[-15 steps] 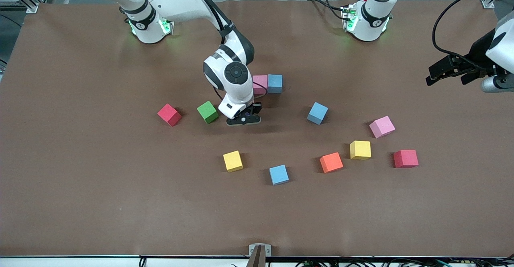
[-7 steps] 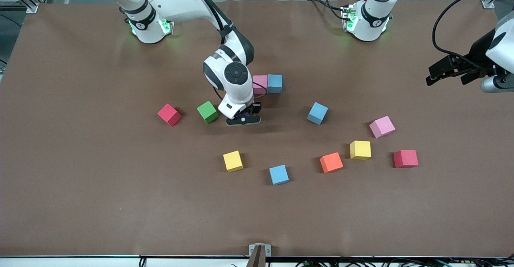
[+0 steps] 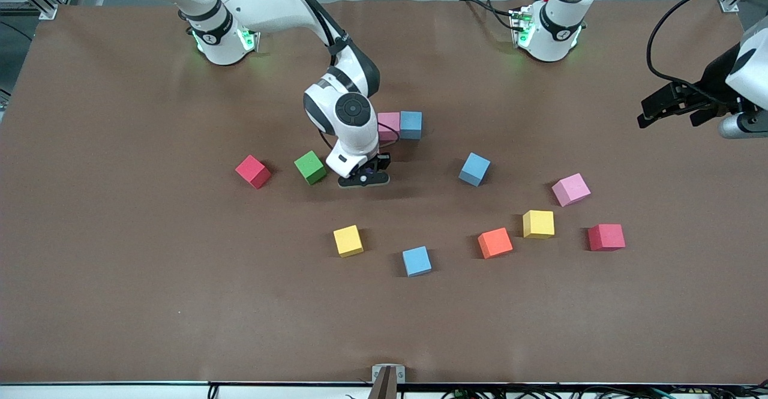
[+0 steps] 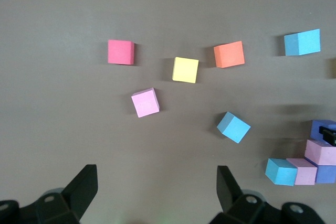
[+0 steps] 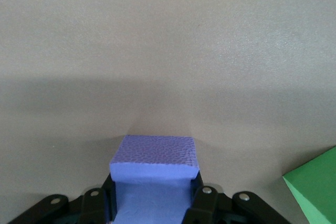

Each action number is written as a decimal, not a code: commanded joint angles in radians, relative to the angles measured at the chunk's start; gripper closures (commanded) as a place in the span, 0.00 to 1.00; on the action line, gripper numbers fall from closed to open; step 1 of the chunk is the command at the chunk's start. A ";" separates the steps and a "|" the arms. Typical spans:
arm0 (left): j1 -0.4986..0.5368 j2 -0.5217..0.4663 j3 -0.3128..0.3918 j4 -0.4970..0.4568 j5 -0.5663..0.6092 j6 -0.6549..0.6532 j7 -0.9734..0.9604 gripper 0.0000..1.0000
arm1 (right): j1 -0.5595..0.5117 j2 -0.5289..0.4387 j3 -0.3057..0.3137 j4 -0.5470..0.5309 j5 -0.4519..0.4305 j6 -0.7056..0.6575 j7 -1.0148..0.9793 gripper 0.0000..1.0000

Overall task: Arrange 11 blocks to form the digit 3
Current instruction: 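Hold the purple cube in place with the right gripper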

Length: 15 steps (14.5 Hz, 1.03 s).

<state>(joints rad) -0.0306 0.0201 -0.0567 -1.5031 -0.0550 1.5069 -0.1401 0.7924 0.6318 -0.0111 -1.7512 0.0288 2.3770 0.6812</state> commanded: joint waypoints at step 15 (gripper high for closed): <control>-0.014 -0.006 -0.014 0.000 0.033 -0.042 -0.007 0.00 | 0.015 -0.014 0.003 -0.044 -0.001 0.001 0.014 1.00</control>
<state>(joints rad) -0.0361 0.0201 -0.0613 -1.5031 -0.0453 1.4849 -0.1401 0.7961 0.6318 -0.0112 -1.7514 0.0257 2.3762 0.6937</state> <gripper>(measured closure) 0.000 0.467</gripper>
